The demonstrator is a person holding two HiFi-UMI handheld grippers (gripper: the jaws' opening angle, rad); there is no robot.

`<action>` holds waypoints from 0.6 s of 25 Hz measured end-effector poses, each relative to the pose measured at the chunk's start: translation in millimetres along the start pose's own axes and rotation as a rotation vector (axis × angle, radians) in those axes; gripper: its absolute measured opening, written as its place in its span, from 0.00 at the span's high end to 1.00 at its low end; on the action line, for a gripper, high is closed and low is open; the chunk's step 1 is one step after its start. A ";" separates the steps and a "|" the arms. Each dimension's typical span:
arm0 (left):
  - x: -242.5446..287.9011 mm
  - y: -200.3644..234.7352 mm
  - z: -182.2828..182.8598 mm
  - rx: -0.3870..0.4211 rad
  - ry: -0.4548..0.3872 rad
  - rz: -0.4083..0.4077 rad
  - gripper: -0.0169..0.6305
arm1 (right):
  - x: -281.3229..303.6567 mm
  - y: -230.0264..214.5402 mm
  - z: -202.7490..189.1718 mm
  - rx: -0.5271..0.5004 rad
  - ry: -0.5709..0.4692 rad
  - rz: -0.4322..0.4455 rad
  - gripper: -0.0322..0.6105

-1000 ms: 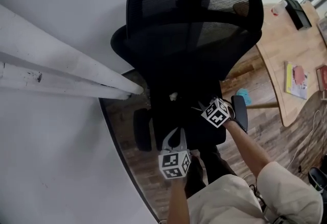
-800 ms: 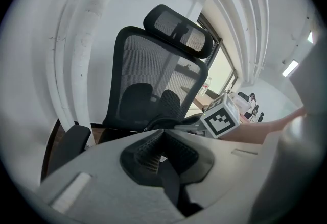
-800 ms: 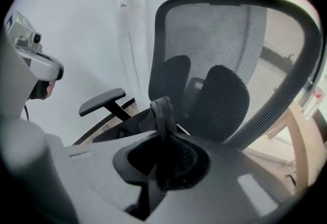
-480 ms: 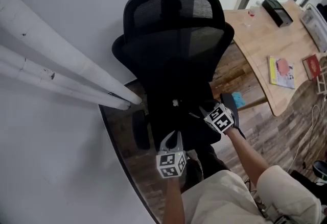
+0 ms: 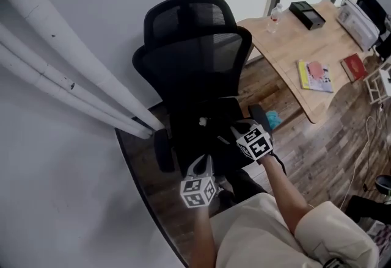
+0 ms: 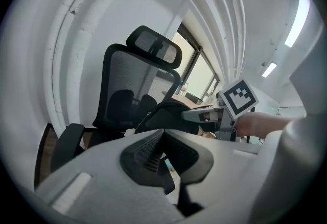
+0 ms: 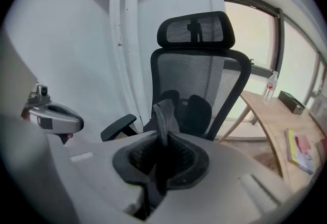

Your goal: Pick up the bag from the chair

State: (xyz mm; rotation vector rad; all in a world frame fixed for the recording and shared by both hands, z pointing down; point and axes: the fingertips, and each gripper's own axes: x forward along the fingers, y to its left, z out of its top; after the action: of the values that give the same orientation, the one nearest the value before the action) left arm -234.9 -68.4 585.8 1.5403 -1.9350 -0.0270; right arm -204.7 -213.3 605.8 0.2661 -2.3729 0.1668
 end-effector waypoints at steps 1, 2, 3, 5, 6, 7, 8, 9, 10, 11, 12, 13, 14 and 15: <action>-3.3 -6.2 0.4 0.011 -0.001 -0.010 0.97 | -6.3 4.6 0.3 0.009 -0.003 -0.008 0.91; -5.8 -13.1 1.1 0.023 0.000 -0.023 0.97 | -12.7 7.6 0.1 0.019 -0.004 -0.018 0.91; -7.9 -20.1 2.6 0.034 0.000 -0.036 0.97 | -18.9 9.3 -0.2 0.029 -0.002 -0.029 0.91; -15.6 -27.8 8.0 0.043 0.000 -0.046 0.97 | -26.8 16.8 -0.3 0.047 0.007 -0.036 0.91; -22.5 -26.6 11.1 0.042 -0.002 -0.038 0.97 | -26.9 26.0 0.8 0.053 0.009 -0.025 0.91; -29.9 -23.5 13.6 0.039 -0.006 -0.023 0.97 | -25.6 37.4 2.8 0.057 0.009 -0.007 0.91; -35.0 -21.4 14.9 0.038 -0.011 -0.011 0.97 | -25.2 47.9 5.1 0.056 0.008 0.013 0.91; -36.4 -22.6 14.7 0.039 -0.015 -0.006 0.97 | -27.1 54.5 6.4 0.051 0.007 0.028 0.91; -34.1 -27.5 13.5 0.042 -0.021 -0.012 0.97 | -31.9 55.7 6.1 0.043 0.004 0.036 0.91; -29.7 -34.8 12.5 0.047 -0.026 -0.024 0.97 | -38.9 52.3 4.9 0.031 0.001 0.036 0.91; -25.4 -42.6 12.0 0.053 -0.031 -0.037 0.97 | -47.1 46.9 3.1 0.019 -0.002 0.031 0.91; -23.1 -49.0 12.2 0.059 -0.034 -0.045 0.97 | -55.0 42.5 0.7 0.015 -0.004 0.026 0.91; -23.2 -53.5 12.8 0.065 -0.035 -0.046 0.97 | -61.4 40.5 -1.7 0.020 -0.007 0.025 0.91; -24.4 -56.7 14.3 0.070 -0.037 -0.042 0.97 | -66.0 40.2 -2.9 0.029 -0.011 0.027 0.91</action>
State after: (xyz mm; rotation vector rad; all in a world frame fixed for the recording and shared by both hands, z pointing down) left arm -190.8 -69.8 540.3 1.6370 -1.9508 -0.0059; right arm -165.4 -164.3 560.7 0.2500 -2.3875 0.2129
